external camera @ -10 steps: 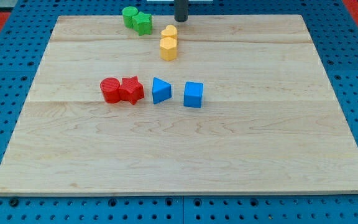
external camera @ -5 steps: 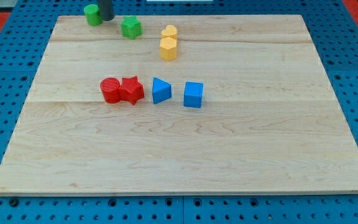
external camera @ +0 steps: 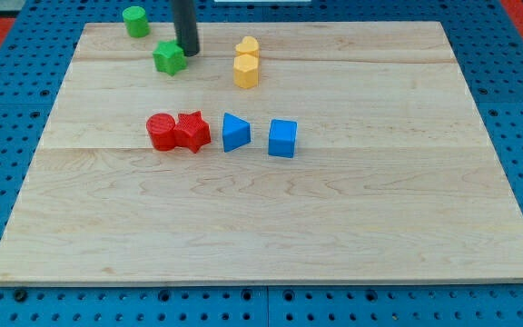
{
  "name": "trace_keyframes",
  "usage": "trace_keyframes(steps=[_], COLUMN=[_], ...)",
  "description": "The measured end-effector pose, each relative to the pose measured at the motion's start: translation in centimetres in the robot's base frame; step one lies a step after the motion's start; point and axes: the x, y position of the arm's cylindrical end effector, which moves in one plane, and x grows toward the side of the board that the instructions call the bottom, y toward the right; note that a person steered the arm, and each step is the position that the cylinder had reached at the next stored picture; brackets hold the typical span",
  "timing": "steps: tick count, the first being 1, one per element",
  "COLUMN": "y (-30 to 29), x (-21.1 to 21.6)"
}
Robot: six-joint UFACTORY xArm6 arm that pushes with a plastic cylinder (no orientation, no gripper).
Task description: Place the green star bottom right to yellow hexagon
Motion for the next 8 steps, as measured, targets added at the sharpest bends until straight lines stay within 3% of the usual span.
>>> trace_keyframes(steps=[3,8], y=[-5.3,-8.2], x=[0.4,9.8])
